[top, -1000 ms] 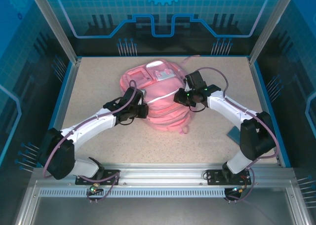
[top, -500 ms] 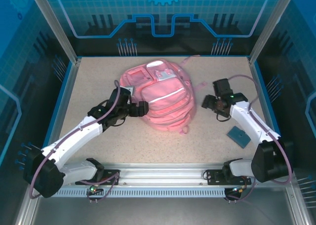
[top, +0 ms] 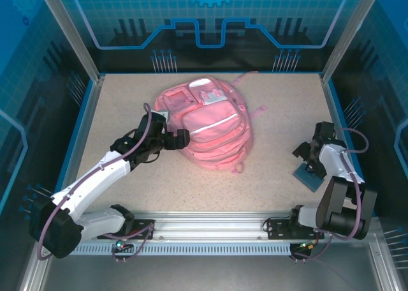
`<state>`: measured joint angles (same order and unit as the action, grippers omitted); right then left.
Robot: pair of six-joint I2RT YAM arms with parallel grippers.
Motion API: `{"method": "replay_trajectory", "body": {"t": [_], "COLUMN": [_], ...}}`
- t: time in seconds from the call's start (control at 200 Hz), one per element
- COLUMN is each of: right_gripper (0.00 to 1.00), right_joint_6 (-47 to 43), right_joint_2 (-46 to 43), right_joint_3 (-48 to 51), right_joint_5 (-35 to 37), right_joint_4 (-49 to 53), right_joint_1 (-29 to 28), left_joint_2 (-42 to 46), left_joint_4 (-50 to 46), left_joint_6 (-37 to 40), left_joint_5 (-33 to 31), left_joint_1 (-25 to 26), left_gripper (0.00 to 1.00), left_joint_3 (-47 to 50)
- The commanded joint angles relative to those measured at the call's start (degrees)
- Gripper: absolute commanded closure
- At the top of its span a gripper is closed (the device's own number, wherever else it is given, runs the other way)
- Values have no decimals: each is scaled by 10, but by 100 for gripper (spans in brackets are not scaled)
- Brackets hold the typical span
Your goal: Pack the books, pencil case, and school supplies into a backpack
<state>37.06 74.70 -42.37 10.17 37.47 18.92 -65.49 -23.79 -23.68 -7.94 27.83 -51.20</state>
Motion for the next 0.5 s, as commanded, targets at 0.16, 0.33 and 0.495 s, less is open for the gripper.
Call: {"method": "replay_trajectory", "body": {"t": [0.16, 0.33, 0.495], "right_gripper": [6, 6, 7], "right_joint_6": [22, 75, 186], "right_joint_2": [52, 43, 56], "right_joint_3": [27, 50, 53], "right_joint_5": [-85, -144, -158], "right_joint_4": [-34, -53, -85], "right_joint_1": [30, -21, -175], "left_joint_2": [9, 7, 2], "left_joint_4": [-10, -5, 4], "left_joint_6": [-5, -11, -18], "left_joint_5": [-2, 3, 11], "left_joint_1": [-7, -6, -6], "left_gripper": [1, 1, 1], "left_joint_3": [3, 5, 4]}}
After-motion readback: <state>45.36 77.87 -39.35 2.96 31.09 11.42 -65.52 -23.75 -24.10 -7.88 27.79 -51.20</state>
